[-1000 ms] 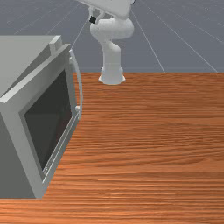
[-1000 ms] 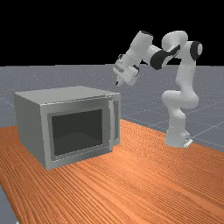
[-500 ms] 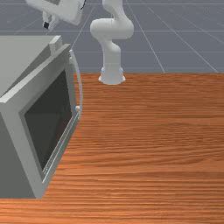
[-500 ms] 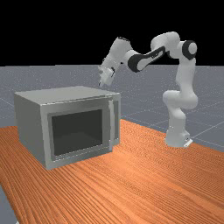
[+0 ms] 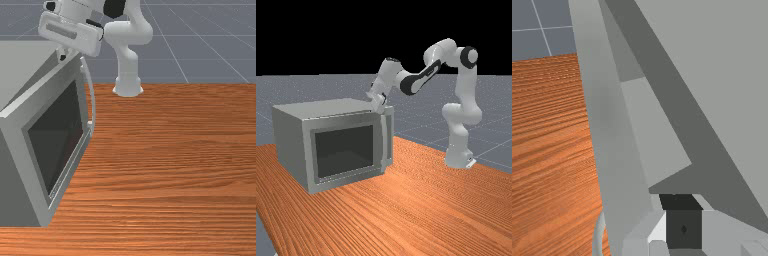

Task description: Open the microwave

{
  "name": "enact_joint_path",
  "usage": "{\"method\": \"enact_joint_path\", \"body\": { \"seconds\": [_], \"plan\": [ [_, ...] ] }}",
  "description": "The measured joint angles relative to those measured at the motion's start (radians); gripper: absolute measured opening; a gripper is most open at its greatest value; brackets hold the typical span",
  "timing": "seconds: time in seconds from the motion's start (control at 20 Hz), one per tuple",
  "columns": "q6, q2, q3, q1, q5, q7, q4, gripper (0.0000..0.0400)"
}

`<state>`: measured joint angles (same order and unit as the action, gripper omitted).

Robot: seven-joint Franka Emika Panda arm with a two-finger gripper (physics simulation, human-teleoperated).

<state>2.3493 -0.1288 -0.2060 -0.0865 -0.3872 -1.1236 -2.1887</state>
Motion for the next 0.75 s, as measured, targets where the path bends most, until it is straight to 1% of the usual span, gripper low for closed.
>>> {"method": "enact_joint_path", "body": {
  "seconds": [0.1, 0.2, 0.35, 0.5, 0.55, 0.65, 0.75],
  "plan": [
    [0.019, 0.017, 0.033, -0.023, 0.023, -0.008, 0.006, 0.0000],
    [0.026, 0.027, 0.092, -0.028, 0.050, -0.022, 0.012, 0.0000],
    [0.031, 0.093, 0.195, 0.016, 0.084, -0.052, 0.082, 0.0000],
    [0.032, 0.162, 0.261, 0.027, 0.116, -0.069, 0.160, 0.0000],
    [0.005, 0.203, 0.278, 0.034, 0.135, -0.064, 0.218, 0.0000],
    [-0.092, 0.325, 0.303, 0.056, 0.175, -0.044, 0.393, 0.0000],
    [-0.230, 0.462, 0.317, 0.069, 0.220, 0.004, 0.607, 0.0002]
  ]
}}
